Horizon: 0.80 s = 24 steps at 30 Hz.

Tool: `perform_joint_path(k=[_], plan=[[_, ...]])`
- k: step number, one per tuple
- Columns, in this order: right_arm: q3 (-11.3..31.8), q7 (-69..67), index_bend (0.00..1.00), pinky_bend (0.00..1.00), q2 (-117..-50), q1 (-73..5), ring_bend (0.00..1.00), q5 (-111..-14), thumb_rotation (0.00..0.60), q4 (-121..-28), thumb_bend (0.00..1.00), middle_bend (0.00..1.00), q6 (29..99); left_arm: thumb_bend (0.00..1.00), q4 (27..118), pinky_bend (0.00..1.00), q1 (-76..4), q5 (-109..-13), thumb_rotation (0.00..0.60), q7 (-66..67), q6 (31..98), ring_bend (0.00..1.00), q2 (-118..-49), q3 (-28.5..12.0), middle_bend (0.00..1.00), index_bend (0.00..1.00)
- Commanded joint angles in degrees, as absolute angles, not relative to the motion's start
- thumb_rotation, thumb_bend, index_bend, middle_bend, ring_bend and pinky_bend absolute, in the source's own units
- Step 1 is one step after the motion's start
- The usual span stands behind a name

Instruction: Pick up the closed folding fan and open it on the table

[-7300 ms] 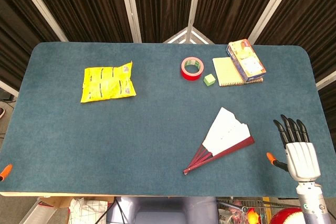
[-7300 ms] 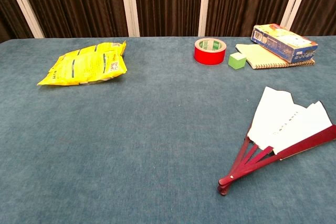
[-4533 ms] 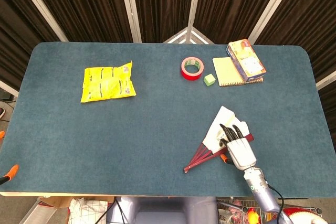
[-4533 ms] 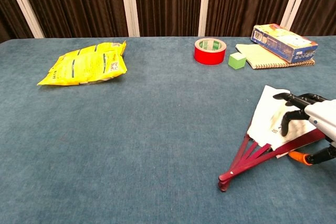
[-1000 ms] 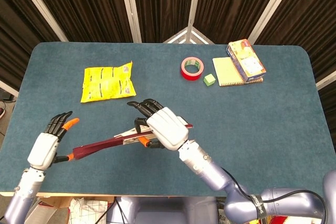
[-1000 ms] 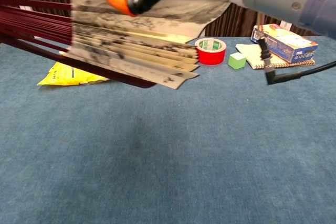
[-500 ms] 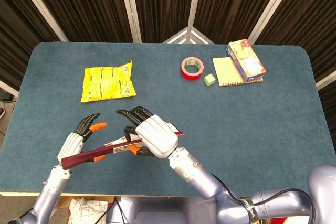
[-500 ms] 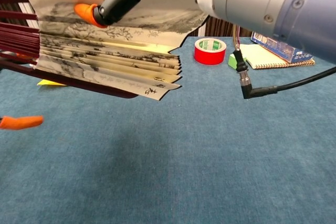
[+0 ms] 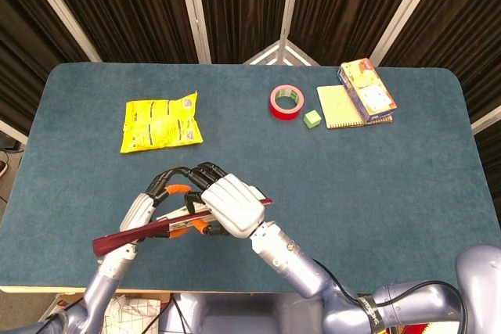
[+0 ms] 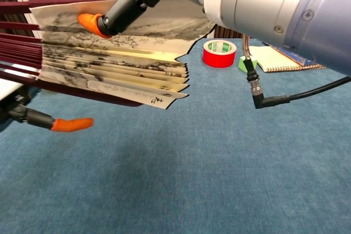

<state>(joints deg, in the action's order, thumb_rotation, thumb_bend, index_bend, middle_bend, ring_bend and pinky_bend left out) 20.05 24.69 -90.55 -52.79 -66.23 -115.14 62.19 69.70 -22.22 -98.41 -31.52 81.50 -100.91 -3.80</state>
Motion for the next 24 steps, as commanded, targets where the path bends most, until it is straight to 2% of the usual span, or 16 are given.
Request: perform_joint_path(k=[1,6,10,18,24], plan=[[20.0,24.7,0.83,0.17,-90.4,-52.8,0.21,-66.3,0.6,-115.4,0.48,0.16,62.4,0.31,68.1,0.05,-23.3,-98.8,0.6,-32.4,81.7,0.0,-102.9,-3.9,0.03,0.32],[19.9,24.5,0.83,0.17,-89.9,-52.6,0.21,-66.2,0.6,-115.8,0.48,0.16,62.9,0.43,66.1,0.1,-24.2,-98.7,0.6,-32.7,82.1,0.0,-105.1,-4.1,0.09,0.4],[19.7,24.0,0.83,0.17,-89.3,-52.3,0.21,-66.3,0.6,-116.1,0.48,0.16,63.1,0.51,64.8,0.12,-24.4,-97.9,0.6,-32.2,82.1,0.0,-106.1,-4.1,0.18,0.49],[20.1,22.6,0.83,0.18,-87.3,-51.5,0.21,-66.3,0.6,-116.5,0.48,0.16,64.0,0.59,61.9,0.14,-24.0,-96.3,0.6,-31.2,83.0,0.0,-105.9,-4.3,0.23,0.56],[20.1,20.8,0.84,0.18,-85.1,-50.4,0.21,-66.0,0.6,-116.0,0.49,0.16,64.2,0.61,59.2,0.15,-24.4,-94.7,0.6,-31.5,83.5,0.0,-105.7,-5.9,0.25,0.57]])
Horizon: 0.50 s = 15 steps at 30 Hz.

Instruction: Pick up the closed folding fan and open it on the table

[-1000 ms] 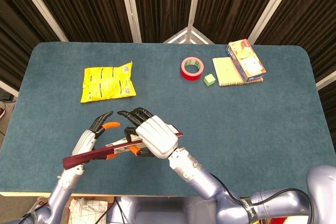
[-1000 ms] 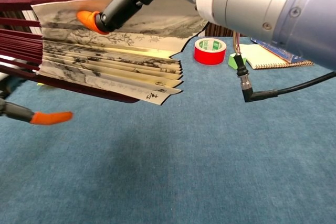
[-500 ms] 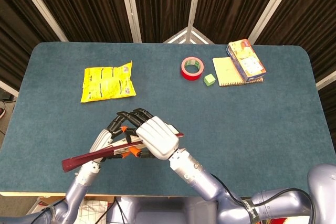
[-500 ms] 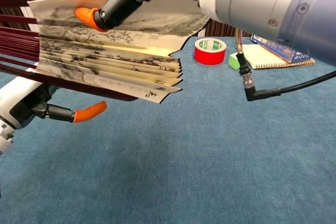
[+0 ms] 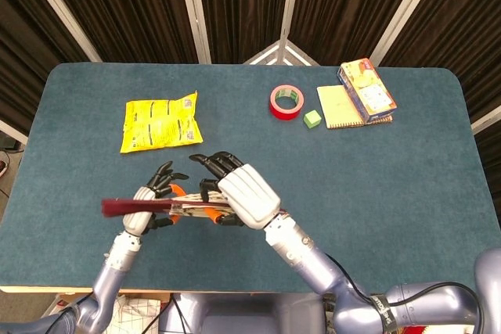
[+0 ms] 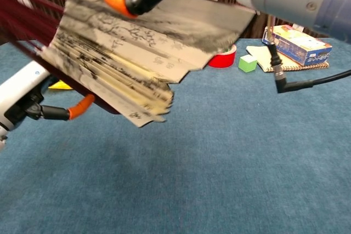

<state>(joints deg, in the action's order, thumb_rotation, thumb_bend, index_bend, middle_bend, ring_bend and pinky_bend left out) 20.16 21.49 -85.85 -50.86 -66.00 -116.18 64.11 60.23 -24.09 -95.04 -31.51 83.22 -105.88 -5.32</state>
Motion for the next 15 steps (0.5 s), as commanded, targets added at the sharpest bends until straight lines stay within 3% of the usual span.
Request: perform_joint_path(k=[1,15], plan=[[20.1,20.5,0.84,0.18,-84.6,-50.2,0.21,-66.0,0.6,-115.9,0.49,0.16,64.2,0.61,58.8,0.15,-24.5,-94.7,0.6,-31.3,83.7,0.0,-105.6,-6.0,0.25,0.57],[21.3,11.4,0.84,0.18,-75.9,-45.2,0.21,-67.0,0.6,-112.2,0.49,0.16,65.4,0.6,49.1,0.15,-26.9,-94.6,0.6,-30.6,90.9,0.0,-102.8,-10.8,0.24,0.57]])
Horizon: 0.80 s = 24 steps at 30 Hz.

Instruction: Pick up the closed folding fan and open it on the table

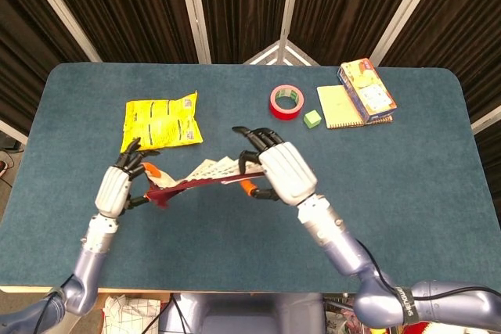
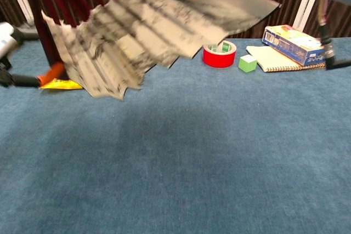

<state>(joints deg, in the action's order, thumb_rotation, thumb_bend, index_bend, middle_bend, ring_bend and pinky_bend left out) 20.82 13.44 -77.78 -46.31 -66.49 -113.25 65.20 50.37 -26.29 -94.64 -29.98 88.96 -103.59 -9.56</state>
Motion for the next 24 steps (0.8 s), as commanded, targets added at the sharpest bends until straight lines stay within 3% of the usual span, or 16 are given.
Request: perform_joint_path(k=[1,13,24], plan=[[21.4,10.7,0.84,0.18,-75.4,-44.9,0.21,-67.3,0.6,-111.8,0.49,0.16,65.5,0.59,48.8,0.15,-27.0,-94.7,0.6,-30.6,91.6,0.0,-102.6,-11.1,0.24,0.57],[19.3,2.5,0.85,0.18,-69.1,-39.9,0.21,-72.6,0.6,-106.7,0.5,0.16,66.8,0.59,40.5,0.15,-29.4,-96.9,0.6,-25.9,100.4,0.0,-101.2,-12.5,0.23,0.57],[16.3,-2.5,0.85,0.18,-71.4,-38.7,0.21,-76.9,0.6,-98.9,0.5,0.16,67.1,0.58,32.7,0.15,-31.2,-99.3,0.6,-19.1,104.8,0.0,-102.0,-10.6,0.22,0.56]])
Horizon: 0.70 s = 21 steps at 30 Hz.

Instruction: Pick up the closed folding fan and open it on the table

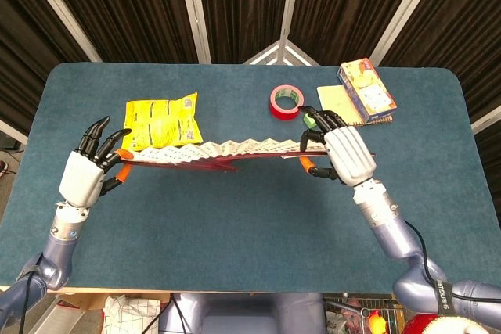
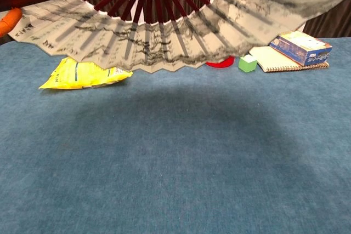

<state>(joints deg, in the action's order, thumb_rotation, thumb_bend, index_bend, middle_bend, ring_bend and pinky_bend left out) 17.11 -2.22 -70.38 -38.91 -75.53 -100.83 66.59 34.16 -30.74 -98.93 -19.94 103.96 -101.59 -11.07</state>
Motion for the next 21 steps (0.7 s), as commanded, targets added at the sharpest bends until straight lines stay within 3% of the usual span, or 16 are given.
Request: perform_joint_path(k=[1,11,21], plan=[[15.9,-2.2,0.85,0.18,-71.9,-38.6,0.21,-77.7,0.6,-97.8,0.5,0.16,67.6,0.58,31.9,0.15,-31.3,-99.3,0.6,-18.7,105.1,0.0,-102.2,-10.4,0.22,0.56],[12.2,-0.1,0.85,0.18,-75.7,-38.3,0.21,-83.8,0.6,-90.9,0.5,0.16,69.4,0.52,27.3,0.15,-32.2,-99.4,0.6,-15.7,106.8,0.0,-104.3,-8.9,0.13,0.47],[9.8,1.3,0.61,0.12,-74.5,-38.3,0.11,-82.0,0.6,-89.7,0.5,0.11,64.3,0.47,25.9,0.14,-32.3,-99.1,0.6,-11.7,104.8,0.0,-104.6,-6.8,0.07,0.44]])
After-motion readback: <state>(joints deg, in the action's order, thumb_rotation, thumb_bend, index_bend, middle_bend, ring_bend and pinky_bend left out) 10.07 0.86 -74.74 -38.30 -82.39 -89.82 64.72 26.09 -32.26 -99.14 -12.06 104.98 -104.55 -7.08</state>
